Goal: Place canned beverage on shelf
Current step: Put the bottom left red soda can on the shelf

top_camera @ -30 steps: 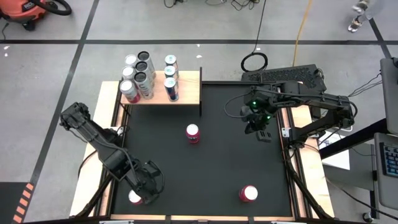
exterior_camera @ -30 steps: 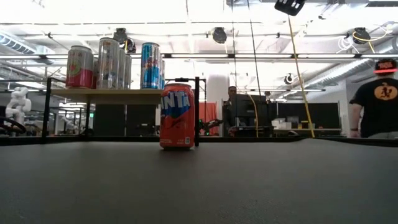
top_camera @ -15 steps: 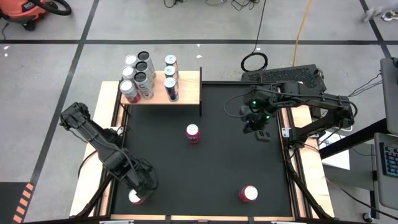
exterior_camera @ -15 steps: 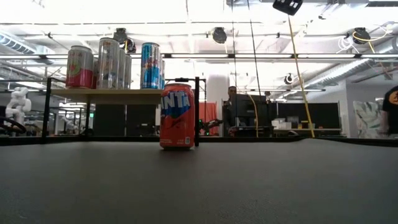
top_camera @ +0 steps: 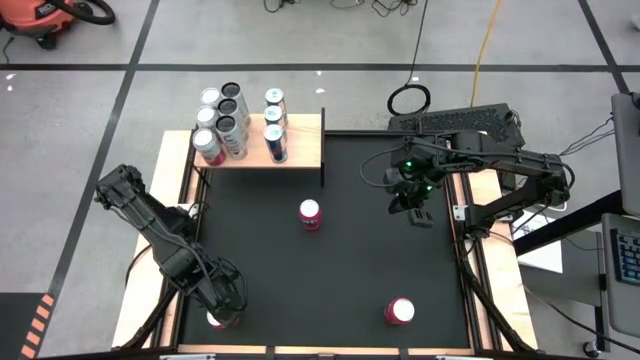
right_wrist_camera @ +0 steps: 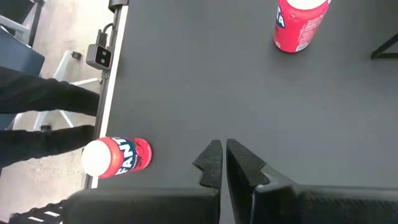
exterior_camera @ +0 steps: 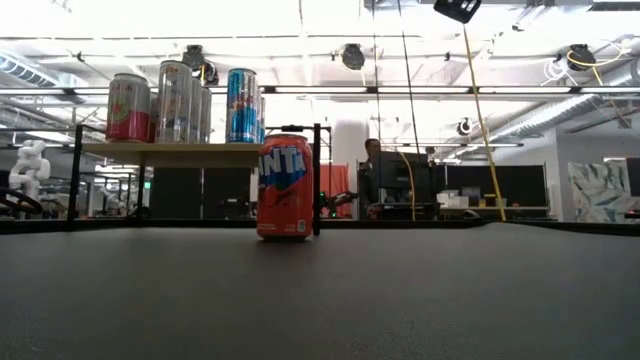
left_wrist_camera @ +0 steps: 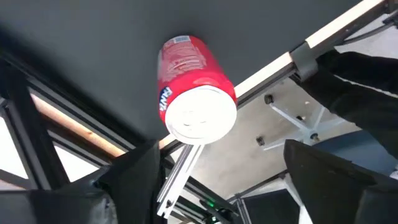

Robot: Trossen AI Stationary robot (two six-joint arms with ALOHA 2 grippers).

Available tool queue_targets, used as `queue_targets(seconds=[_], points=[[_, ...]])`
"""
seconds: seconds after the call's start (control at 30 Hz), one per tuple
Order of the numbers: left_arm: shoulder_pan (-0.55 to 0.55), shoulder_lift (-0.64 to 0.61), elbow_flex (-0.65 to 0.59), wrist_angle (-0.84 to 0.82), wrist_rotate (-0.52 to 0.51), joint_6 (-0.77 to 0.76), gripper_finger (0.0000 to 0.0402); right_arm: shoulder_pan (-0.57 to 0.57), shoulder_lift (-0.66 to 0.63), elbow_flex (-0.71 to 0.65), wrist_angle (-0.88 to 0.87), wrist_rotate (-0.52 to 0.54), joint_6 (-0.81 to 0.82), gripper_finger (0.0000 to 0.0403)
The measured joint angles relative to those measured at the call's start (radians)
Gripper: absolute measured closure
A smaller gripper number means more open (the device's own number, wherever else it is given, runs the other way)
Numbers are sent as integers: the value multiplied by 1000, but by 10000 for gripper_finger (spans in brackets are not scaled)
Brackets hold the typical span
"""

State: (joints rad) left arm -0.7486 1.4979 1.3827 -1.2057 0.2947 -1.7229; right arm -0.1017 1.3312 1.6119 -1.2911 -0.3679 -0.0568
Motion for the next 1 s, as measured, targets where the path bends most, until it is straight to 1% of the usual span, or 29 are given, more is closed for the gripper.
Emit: queue_targets(seconds=[0.17,0.3,0.43,0.53,0.73,0.87,1.0], points=[[-11,0,0,28,-4,0,24,0,0,0,0,0,11,403],[-35,6,0,13,-5,-22,4,0,1,0,2,4,46,403],[-45,6,0,-45,16,-142,2,0,1,0,7,5,93,403],[-52,6,0,-59,-11,-202,2,0,1,0,-3,2,141,403],[-54,6,0,-26,-30,-256,2,0,1,0,-19,4,187,403],[-73,24,0,-44,-114,-288,2,0,1,0,-6,62,212,403],[-82,61,0,-45,-119,-295,2,0,1,0,-6,83,251,403]])
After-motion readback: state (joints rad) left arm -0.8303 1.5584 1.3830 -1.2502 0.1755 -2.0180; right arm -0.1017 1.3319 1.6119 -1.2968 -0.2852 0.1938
